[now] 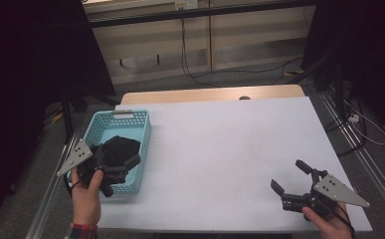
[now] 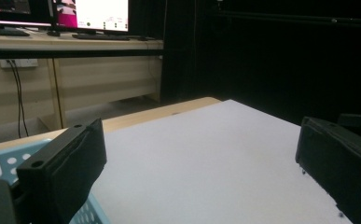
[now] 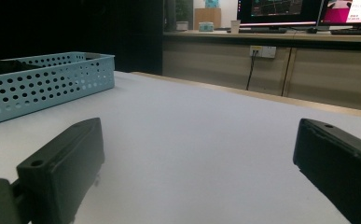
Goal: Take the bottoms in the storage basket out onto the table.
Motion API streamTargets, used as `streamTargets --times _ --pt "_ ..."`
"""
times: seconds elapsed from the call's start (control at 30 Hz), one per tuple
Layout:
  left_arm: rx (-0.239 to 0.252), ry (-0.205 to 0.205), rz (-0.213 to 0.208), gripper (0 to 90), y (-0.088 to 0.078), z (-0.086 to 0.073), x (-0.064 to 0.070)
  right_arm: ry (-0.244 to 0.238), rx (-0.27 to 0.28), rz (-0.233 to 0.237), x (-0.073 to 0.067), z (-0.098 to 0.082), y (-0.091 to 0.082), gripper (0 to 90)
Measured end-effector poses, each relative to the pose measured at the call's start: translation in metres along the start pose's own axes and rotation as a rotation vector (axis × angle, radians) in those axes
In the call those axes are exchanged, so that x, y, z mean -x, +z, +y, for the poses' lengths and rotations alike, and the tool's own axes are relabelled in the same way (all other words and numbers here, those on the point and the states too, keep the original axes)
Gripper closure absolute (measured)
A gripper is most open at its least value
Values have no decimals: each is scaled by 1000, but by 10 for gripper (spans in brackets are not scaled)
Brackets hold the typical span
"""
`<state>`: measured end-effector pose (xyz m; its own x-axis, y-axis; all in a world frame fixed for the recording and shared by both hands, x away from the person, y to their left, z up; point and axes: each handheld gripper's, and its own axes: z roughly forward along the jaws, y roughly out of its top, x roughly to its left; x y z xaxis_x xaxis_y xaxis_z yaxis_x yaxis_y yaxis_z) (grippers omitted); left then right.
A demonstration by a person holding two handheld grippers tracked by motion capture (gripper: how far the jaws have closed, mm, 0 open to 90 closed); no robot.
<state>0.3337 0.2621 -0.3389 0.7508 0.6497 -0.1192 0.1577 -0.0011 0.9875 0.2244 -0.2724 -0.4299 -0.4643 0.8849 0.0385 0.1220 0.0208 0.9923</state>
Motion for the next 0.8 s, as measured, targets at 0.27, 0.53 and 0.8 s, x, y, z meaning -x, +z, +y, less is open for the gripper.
streamTargets --times 0.27,0.53,0.8 --pt "6 0 45 16 3 11 -21 2 -3 8 0 0 1 17" --pt "9 -32 79 16 8 16 -43 1 -7 14 0 0 1 17" --pt "-17 -40 94 17 14 17 -59 1 -10 21 -1 -1 1 18"
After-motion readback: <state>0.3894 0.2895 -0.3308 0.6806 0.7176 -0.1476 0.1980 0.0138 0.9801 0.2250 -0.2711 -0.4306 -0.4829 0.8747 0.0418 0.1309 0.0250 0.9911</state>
